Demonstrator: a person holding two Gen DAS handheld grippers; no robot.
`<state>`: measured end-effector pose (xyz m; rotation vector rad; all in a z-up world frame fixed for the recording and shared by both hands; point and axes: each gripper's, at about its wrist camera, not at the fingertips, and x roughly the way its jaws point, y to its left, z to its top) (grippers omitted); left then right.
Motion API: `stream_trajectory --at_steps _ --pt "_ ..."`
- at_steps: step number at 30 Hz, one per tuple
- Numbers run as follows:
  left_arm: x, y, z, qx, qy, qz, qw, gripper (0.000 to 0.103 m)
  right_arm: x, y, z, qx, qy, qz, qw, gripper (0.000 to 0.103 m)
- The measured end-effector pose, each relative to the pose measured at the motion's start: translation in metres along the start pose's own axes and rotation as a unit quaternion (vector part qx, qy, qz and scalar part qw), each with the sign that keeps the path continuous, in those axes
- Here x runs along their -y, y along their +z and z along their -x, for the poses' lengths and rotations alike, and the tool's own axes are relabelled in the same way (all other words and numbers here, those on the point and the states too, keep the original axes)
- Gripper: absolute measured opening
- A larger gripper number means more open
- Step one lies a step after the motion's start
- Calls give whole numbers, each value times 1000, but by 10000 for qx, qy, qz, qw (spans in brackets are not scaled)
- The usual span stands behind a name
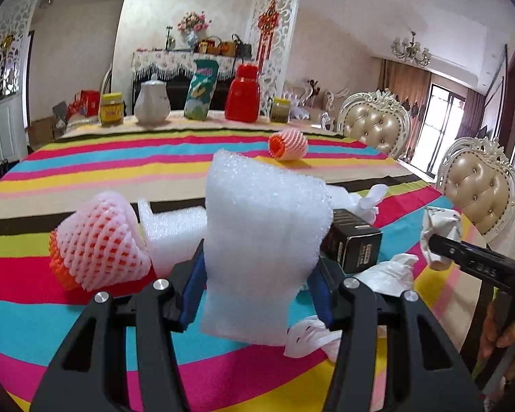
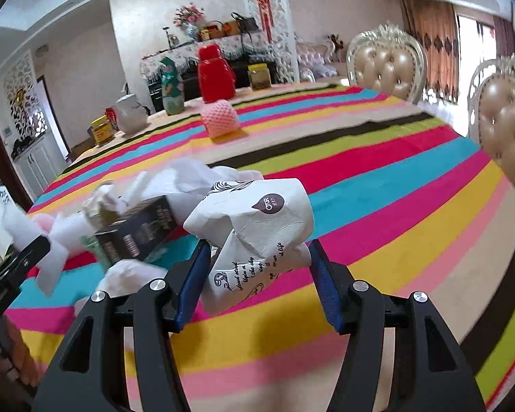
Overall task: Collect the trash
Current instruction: 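Carry the foam sleeve and paper bag to the pink bin and release both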
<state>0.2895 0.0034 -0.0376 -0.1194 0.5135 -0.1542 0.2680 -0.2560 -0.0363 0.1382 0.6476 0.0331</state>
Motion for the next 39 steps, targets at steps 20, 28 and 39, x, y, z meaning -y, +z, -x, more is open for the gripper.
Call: stream_trajectory --at_steps 20,28,39 --pt "50 -13 54 -113 -215 -513 9984 52 1 -44 85 250 190 221 9993 56" --pt "86 -34 61 -367 -481 -668 9959 52 21 -60 107 315 106 285 9990 57" --pt "151 -52 59 -547 -1004 -1148 9868 52 61 -79 135 485 -35 76 9988 57"
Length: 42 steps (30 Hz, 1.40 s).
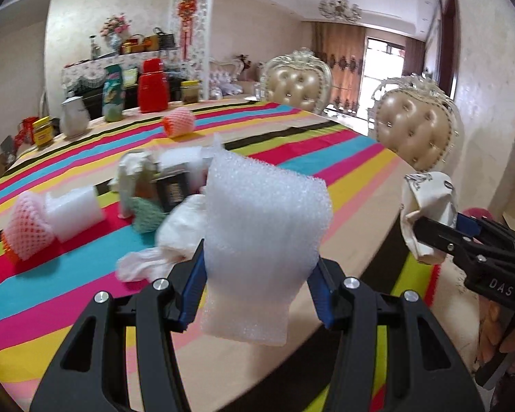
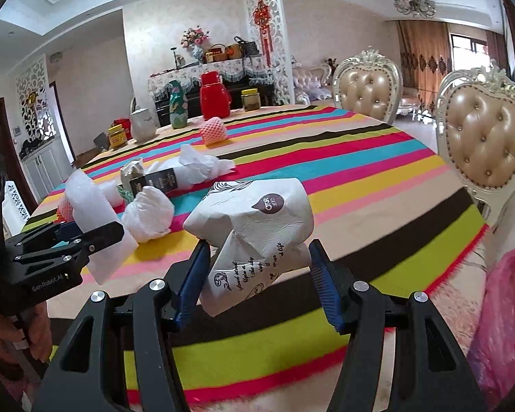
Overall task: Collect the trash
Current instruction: 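Carry the foam sleeve and paper bag to the pink bin and release both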
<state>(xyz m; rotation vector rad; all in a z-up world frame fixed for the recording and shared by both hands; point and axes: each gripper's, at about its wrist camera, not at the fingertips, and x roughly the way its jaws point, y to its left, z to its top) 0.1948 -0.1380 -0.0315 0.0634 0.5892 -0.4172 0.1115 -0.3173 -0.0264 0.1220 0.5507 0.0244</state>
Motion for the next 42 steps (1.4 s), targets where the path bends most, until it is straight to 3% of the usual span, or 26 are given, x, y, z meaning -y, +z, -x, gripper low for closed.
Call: stream_trajectory --at_steps 9,17,26,32,42 --pt "45 5 -9 -22 -404 -341 9986 52 41 -16 28 172 -341 -206 9991 57" --pt "110 11 -21 -41 -1108 -822 9904 52 92 -33 67 377 -897 -559 9937 57" --pt "195 11 -35 -136 -1936 -1327 9720 52 158 -58 111 484 -1752 -1022 9780 57" --pt "256 18 -46 -152 -2530 -1553 9548 52 203 -77 139 506 -2287 -1363 9626 57" --pt "343 26 -63 -298 -3211 -1673 9317 52 255 -104 171 521 -2775 -1749 9432 57"
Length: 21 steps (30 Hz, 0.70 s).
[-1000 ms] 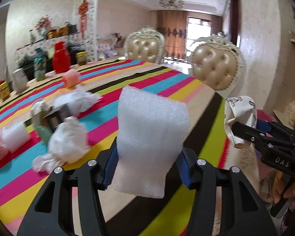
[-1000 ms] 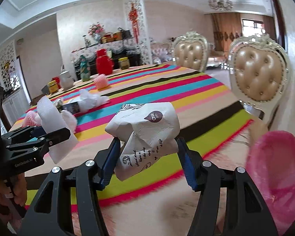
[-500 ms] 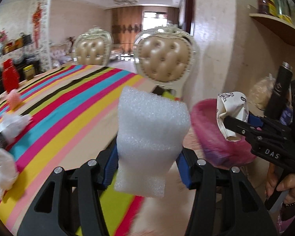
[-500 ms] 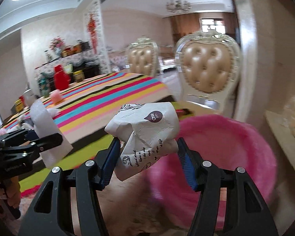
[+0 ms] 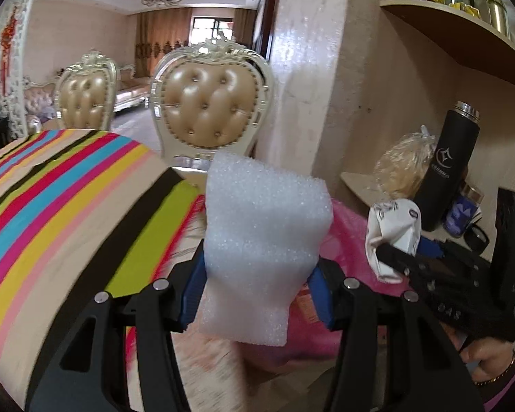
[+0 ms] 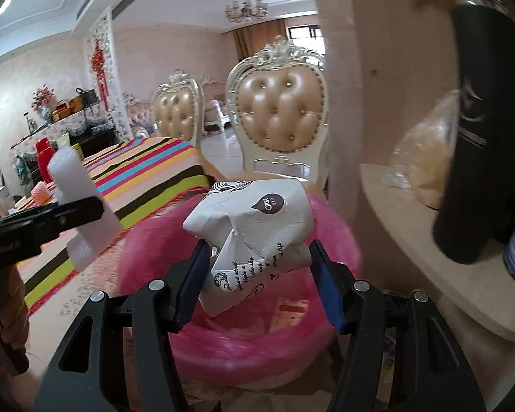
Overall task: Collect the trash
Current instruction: 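Carry the foam sleeve and paper bag to the pink bin and release both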
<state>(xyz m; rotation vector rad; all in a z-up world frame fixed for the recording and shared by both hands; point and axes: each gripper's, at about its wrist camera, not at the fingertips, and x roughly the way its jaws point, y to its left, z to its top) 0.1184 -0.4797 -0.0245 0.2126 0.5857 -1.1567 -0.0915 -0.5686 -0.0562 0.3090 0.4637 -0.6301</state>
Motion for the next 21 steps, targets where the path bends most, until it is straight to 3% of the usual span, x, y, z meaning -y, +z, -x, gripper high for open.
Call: stream_trajectory --at_steps 8,10,15,17,21 --pt "21 7 -52 -252 -238 -52 9994 55 13 -2 -8 -42 -1 -87 10000 58" --pt "19 6 -55 -246 -135 -91 9996 72 13 -2 -12 -52 38 -99 9999 58" --pt "-4 9 -34 12 315 39 9995 83 6 2 -15 -16 171 -64 9998 62" --pt "-20 9 -16 137 677 99 9976 89 2 4 -18 21 143 -69 9999 77" --pt "-53 3 21 253 1363 243 9901 96 -7 4 -17 51 221 -102 9997 77"
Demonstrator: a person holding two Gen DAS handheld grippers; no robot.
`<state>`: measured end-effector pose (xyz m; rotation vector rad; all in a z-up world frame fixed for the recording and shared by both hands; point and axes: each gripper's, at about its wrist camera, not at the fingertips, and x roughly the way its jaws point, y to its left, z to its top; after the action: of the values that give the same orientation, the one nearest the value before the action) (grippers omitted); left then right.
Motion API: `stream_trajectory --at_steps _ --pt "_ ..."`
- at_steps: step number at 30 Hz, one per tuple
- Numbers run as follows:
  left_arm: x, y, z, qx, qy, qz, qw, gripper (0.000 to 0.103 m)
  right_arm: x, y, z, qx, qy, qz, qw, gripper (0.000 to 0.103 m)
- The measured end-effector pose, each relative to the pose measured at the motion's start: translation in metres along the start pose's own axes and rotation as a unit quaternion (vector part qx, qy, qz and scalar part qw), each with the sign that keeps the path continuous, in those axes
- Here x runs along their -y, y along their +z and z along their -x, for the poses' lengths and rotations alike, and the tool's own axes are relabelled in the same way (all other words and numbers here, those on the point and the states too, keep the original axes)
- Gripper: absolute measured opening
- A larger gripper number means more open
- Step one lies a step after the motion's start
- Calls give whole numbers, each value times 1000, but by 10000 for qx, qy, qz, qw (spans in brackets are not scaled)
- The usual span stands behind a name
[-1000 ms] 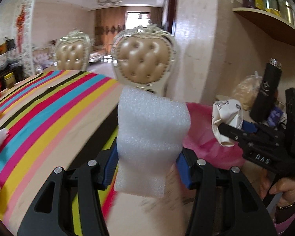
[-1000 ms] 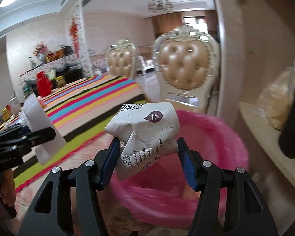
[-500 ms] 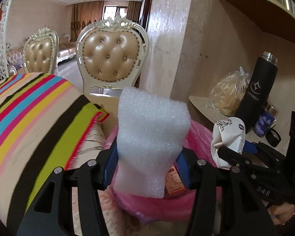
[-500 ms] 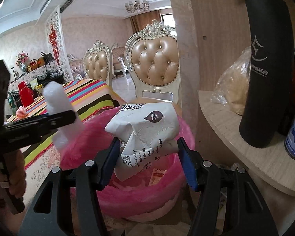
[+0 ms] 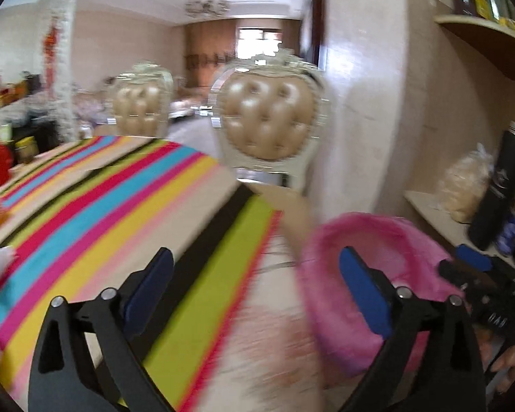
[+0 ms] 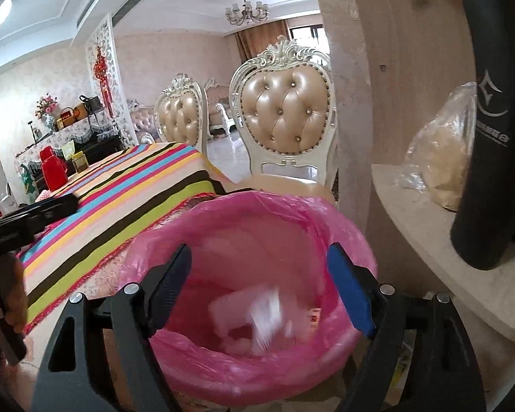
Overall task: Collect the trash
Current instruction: 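Carry the foam sleeve and paper bag to the pink bin and release both, then move both open tools back over the table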
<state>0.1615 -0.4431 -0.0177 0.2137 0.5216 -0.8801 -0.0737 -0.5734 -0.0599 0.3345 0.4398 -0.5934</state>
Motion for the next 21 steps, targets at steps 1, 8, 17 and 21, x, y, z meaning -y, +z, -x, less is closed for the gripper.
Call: stream_trajectory --at_steps 1,8,17,21 --pt "-12 -2 8 -20 157 62 9999 98 -4 0 0 -15 26 7 10000 77" --pt "-79 -24 53 -118 749 442 9961 98 -41 -1 3 -81 316 191 9993 77" --pt "-149 -65 113 -97 1424 775 9867 98 -122 -5 -2 -299 912 737 9927 78" --pt "-185 -86 140 -131 1751 992 9795 98 -169 -10 -5 -427 1283 1029 9855 78"
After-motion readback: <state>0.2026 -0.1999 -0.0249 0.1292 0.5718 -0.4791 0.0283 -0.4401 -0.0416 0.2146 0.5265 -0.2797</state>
